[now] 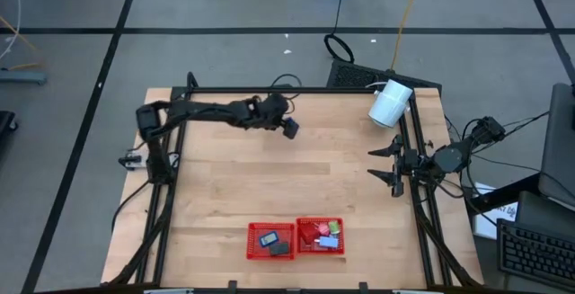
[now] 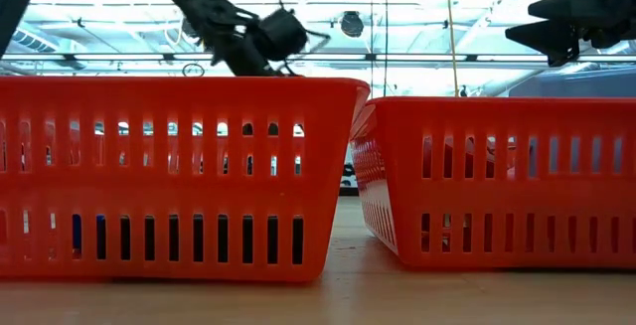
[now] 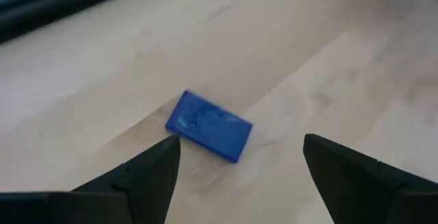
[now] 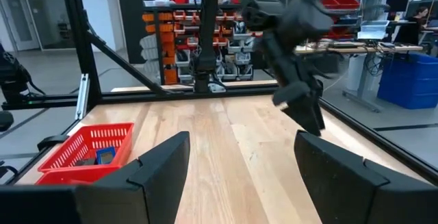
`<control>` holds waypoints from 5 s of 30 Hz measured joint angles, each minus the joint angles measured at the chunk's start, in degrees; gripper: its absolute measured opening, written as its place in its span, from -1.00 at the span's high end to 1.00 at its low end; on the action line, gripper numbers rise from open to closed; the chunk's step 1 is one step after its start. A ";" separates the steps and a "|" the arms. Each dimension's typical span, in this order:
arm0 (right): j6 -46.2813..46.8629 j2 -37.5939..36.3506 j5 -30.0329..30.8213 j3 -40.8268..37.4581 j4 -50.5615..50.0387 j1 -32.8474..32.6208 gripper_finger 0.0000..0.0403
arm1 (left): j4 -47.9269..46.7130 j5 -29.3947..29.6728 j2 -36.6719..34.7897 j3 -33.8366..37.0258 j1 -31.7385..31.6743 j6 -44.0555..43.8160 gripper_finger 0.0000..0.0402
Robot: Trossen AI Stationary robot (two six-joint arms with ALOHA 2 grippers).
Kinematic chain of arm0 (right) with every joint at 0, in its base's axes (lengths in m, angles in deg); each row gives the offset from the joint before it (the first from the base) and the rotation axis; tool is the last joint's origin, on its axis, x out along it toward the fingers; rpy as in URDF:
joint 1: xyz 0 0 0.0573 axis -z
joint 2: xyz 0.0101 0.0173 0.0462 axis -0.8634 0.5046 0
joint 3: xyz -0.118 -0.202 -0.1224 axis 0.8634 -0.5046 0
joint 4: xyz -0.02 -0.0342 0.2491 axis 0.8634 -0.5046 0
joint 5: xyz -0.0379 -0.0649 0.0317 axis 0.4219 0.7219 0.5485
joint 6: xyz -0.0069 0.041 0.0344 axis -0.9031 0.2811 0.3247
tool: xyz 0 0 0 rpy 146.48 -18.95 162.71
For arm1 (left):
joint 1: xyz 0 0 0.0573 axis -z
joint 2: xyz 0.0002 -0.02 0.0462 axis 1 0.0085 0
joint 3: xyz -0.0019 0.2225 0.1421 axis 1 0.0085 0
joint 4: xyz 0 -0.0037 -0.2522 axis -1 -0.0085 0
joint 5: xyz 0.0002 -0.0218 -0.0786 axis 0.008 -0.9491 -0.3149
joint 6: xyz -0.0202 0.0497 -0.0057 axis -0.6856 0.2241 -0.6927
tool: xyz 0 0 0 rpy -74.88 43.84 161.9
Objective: Pick & Place Office items
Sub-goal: Put the blue digital timer into the left red bin
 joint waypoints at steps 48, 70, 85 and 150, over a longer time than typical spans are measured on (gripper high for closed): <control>1.43 0.09 -0.21 -1.01 0.87 0.00 -0.26 | -22.06 3.10 19.09 -23.44 -1.48 3.94 -0.57; 1.51 0.07 -0.21 -1.03 0.94 0.00 -0.26 | -39.92 -9.90 18.52 -23.74 -0.45 4.79 -0.57; 1.75 0.07 -0.21 -1.03 0.94 0.00 -0.26 | -37.93 -8.20 18.70 -23.50 0.90 -17.00 -0.57; 2.60 0.24 -0.34 -1.05 1.93 0.00 -0.26 | -26.08 -2.43 22.86 -26.10 5.63 -19.05 -0.57</control>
